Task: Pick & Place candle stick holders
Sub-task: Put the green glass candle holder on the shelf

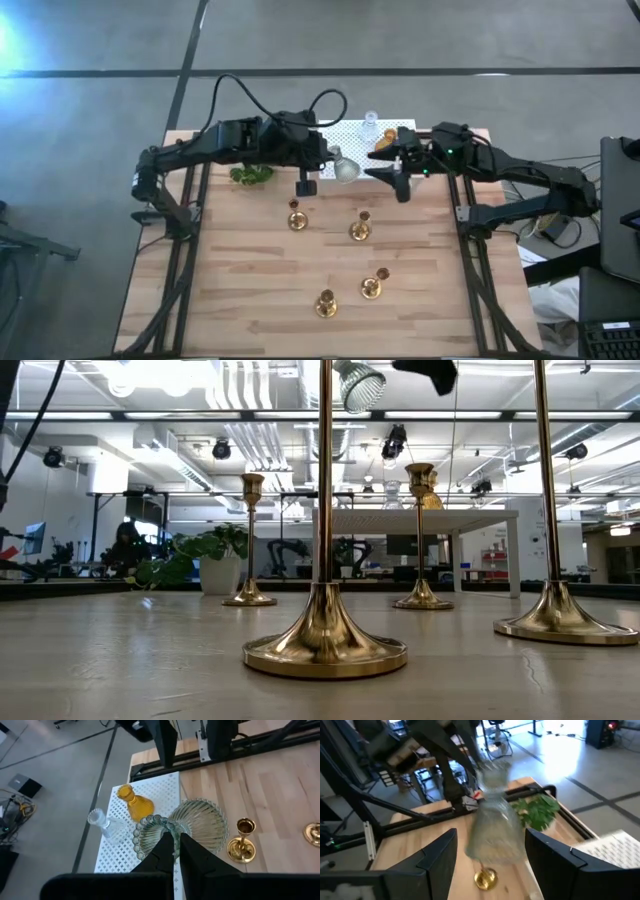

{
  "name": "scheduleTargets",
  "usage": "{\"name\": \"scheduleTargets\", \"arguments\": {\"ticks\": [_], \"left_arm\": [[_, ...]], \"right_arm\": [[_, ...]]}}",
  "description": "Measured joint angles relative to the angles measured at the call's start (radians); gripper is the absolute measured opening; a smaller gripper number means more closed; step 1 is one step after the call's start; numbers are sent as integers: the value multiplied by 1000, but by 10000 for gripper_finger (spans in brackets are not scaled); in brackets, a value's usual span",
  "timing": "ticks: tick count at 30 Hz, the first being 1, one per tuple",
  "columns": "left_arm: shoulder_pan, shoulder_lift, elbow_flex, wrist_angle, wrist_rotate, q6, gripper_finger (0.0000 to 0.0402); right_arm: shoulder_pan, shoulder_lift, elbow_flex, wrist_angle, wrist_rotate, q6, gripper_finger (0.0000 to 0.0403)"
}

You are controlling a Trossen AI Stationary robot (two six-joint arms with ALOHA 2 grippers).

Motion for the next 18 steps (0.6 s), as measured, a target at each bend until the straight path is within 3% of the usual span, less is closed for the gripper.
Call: {"name": "scheduleTargets", "arguments": {"ticks": [18], "left_arm": [[3,0,-4,-17,-4,23,14]], "right_arm": [[29,380,425,-287,0,-104,224]]}}
